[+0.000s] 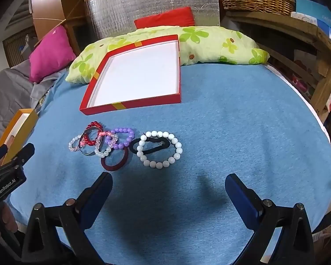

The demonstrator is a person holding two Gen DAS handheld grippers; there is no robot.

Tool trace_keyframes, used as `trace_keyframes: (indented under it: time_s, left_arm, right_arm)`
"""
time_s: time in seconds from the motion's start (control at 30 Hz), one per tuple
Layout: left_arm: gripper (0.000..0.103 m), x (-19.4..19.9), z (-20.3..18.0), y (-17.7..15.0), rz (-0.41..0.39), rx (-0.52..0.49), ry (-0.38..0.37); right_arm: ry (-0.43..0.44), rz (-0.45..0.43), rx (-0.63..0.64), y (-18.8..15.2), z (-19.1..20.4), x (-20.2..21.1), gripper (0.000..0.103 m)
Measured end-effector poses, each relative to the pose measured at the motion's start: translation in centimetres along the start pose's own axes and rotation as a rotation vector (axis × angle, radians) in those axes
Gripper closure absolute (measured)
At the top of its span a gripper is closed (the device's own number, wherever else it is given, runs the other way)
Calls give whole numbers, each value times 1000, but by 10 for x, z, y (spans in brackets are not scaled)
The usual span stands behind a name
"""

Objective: Organize jewelry

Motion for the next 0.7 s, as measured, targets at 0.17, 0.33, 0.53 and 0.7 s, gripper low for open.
trace_keyframes:
  time_s: [0.17,0.33,0.53,0.7]
  left_arm:
    - [0,-1,-1,0,5,-3,1]
    - [0,-1,-2,0,8,-8,1]
    - [0,-2,-2,-1,11,-11,2]
    - [0,-2,-2,-2,12,-13,1]
  right_arm:
    - [-1,0,2,2,-1,0,0]
    - [-2,-4,-1,0,0,-1,0]
    - [-4,-6,-3,0,0,-3,0]
    - [-1,-7,-4,0,0,-1,0]
Point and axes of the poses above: each gripper's, at about its wrist camera, not at the fingertips, and x roughly against the way its jaws point, z to its left, y to its top, the point moved 2 cm from there along -x, roughly the way its jaws point, and after that the axes turned 2 degrees about y, right-handed, at the moved point
